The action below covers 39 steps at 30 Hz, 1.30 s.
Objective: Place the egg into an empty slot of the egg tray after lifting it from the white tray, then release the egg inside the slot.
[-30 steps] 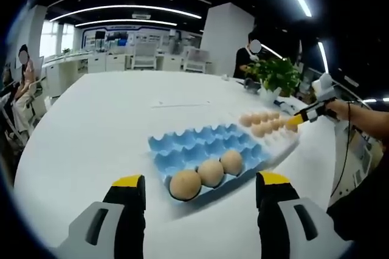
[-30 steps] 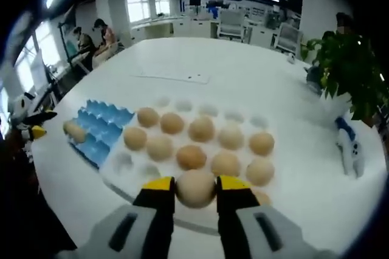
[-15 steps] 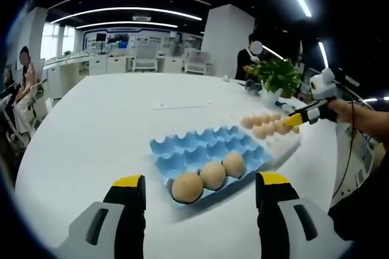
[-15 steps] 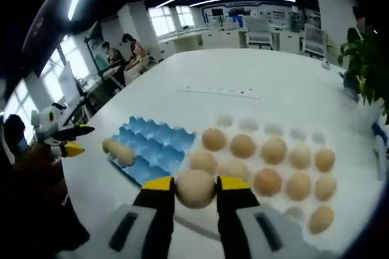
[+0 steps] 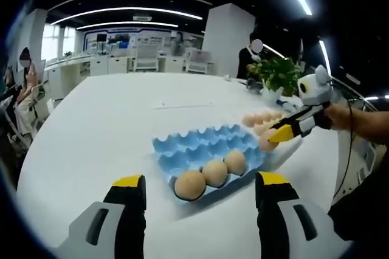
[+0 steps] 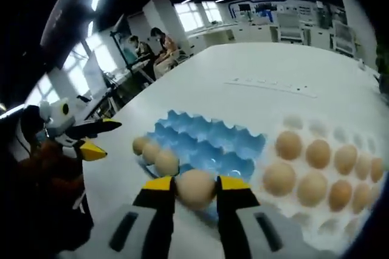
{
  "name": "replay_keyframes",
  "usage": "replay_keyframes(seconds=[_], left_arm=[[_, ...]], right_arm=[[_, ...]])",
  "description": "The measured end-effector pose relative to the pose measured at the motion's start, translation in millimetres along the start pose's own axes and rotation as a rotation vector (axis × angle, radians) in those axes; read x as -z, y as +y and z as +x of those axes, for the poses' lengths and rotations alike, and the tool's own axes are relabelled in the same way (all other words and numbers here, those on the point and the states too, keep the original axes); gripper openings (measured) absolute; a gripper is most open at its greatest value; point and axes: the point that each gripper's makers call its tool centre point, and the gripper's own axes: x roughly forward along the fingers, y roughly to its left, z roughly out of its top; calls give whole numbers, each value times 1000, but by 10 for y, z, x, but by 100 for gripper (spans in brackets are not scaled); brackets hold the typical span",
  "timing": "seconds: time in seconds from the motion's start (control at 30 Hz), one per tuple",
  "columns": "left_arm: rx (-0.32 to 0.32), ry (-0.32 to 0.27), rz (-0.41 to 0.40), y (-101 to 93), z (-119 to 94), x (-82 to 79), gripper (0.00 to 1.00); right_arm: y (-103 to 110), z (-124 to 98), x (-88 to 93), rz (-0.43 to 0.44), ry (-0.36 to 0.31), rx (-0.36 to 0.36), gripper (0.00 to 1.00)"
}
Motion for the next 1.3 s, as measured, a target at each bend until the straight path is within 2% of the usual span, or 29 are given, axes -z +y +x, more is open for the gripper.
replay_keyframes(seconds=[0.47,0.77,1.0,1.3], left_arm=[[18,8,6,-39,12,6,72],[23,12,5,-47,21,16,72],[32,14,6,-73,34,22,71],[35,16,9,-86,46,18,70]], right_arm=[[158,314,40,-25,19,-45,26],[143,366,95,-43,40,-44,26],[145,358,102,-60,31,-42,27],[168,369,148,-204,30,-10,27]])
